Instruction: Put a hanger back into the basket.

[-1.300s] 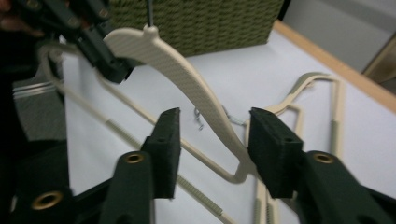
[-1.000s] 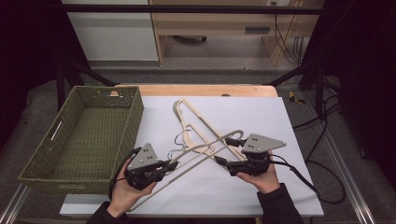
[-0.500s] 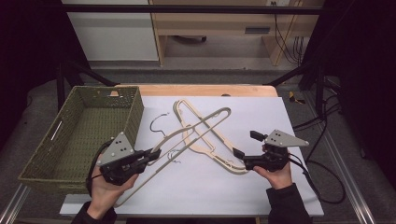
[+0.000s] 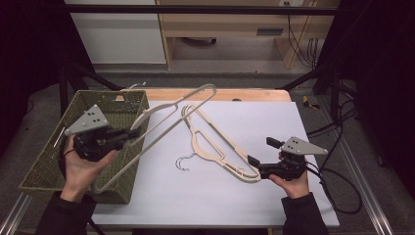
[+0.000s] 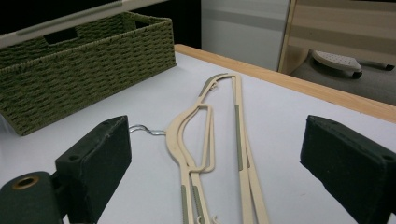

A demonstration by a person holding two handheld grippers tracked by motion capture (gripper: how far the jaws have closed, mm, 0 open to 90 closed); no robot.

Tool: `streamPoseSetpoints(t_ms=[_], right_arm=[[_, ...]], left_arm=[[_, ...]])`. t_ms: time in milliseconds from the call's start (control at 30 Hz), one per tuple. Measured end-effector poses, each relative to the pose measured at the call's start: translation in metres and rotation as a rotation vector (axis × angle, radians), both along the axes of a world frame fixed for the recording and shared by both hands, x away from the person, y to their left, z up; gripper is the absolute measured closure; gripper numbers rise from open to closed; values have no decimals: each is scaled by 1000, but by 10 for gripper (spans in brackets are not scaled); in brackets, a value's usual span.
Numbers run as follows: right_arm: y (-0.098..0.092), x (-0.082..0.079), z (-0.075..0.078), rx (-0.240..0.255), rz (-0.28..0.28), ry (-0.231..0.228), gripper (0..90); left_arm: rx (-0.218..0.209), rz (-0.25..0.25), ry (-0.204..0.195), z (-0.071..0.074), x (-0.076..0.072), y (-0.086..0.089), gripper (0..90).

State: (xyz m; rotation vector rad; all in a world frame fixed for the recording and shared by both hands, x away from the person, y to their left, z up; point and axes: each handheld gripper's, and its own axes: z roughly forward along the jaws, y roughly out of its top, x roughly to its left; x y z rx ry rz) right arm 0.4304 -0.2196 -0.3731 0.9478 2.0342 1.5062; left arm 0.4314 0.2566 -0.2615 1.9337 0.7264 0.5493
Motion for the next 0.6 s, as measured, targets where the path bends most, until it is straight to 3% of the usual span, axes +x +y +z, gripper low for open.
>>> streamPoseSetpoints(t_ms=[167,300,400,600], right_arm=[[1,0,-1,-3,1,4,89],[1,0,-1,-6,1,2,87],[1,0,-1,-12,4,3,85],[1,0,-1,-12,4,4,81]], left_arm=[[15,71,14,2,19,25,865],[23,98,10,0,32,47,865],[12,119,18,-2,38,58,865],[29,154,24,-12,45,79,865]])
